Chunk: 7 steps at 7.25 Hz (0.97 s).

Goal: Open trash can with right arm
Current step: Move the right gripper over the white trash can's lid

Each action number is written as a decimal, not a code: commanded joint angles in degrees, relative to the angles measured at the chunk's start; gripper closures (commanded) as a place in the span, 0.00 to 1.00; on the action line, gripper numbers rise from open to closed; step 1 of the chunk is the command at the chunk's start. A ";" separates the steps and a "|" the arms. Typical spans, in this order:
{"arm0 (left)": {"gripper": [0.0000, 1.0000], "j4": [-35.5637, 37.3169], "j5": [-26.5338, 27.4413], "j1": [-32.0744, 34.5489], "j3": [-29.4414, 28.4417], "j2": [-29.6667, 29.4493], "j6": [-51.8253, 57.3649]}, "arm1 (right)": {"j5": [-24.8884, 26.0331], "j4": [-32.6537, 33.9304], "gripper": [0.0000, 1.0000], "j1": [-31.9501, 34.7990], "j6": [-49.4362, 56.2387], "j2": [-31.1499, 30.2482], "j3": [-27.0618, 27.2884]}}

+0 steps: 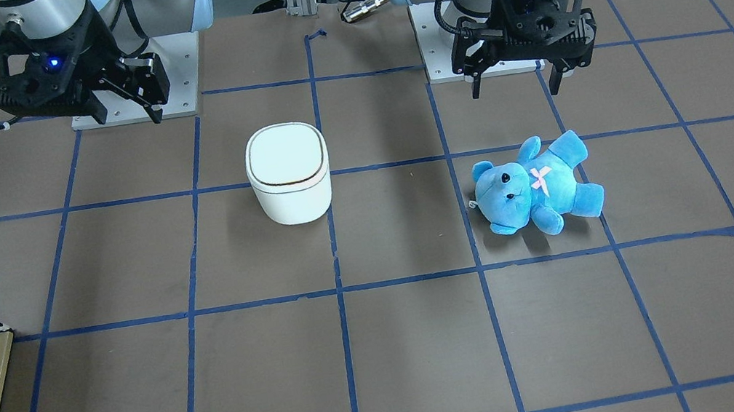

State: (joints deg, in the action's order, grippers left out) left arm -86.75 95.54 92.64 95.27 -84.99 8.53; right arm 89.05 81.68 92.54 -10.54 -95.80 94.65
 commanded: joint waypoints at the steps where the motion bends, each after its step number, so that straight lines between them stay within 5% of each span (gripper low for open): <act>1: 0.00 0.00 0.09 0.00 0.00 0.00 0.00 | -0.72 2.50 0.71 3.15 -0.18 0.09 3.06; 7: 0.00 0.00 0.00 0.00 0.00 0.00 0.00 | -2.04 19.82 0.93 13.96 -9.67 6.40 12.83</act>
State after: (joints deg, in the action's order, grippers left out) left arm -86.75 95.54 92.64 95.27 -84.99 8.53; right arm 87.16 98.97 104.26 -18.39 -91.58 106.45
